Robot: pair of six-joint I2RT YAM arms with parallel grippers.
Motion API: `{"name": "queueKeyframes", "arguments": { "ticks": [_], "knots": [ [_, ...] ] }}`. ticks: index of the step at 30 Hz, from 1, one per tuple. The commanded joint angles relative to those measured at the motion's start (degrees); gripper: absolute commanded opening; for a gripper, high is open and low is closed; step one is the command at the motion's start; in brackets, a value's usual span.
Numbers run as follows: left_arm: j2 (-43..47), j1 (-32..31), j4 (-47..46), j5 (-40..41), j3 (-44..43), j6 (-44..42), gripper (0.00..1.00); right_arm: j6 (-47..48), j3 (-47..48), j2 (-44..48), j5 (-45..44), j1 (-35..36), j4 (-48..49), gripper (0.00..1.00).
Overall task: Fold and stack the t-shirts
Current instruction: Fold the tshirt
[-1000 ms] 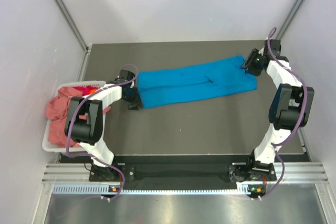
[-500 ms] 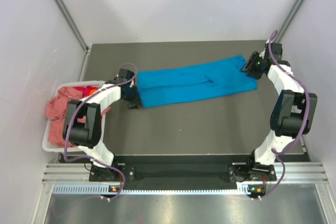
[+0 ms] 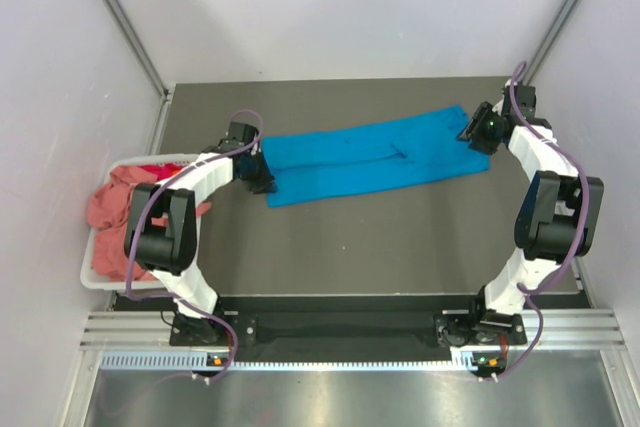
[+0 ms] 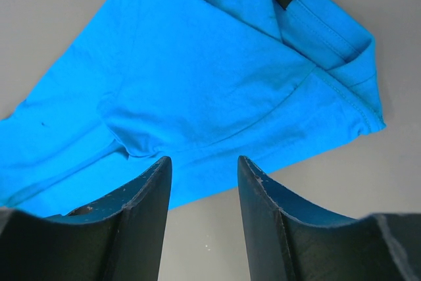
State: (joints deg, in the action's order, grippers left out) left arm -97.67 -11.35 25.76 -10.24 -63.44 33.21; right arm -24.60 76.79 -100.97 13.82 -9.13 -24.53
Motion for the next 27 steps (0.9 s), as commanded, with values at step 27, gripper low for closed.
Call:
{"name": "queueKeyframes", "arguments": {
  "ticks": [27],
  "knots": [
    [0.73,-3.15,5.45,6.2,-1.6,-0.17,0.33,0.78,0.73,2.27,-0.11,-0.37,0.36,0.46]
  ]
}}
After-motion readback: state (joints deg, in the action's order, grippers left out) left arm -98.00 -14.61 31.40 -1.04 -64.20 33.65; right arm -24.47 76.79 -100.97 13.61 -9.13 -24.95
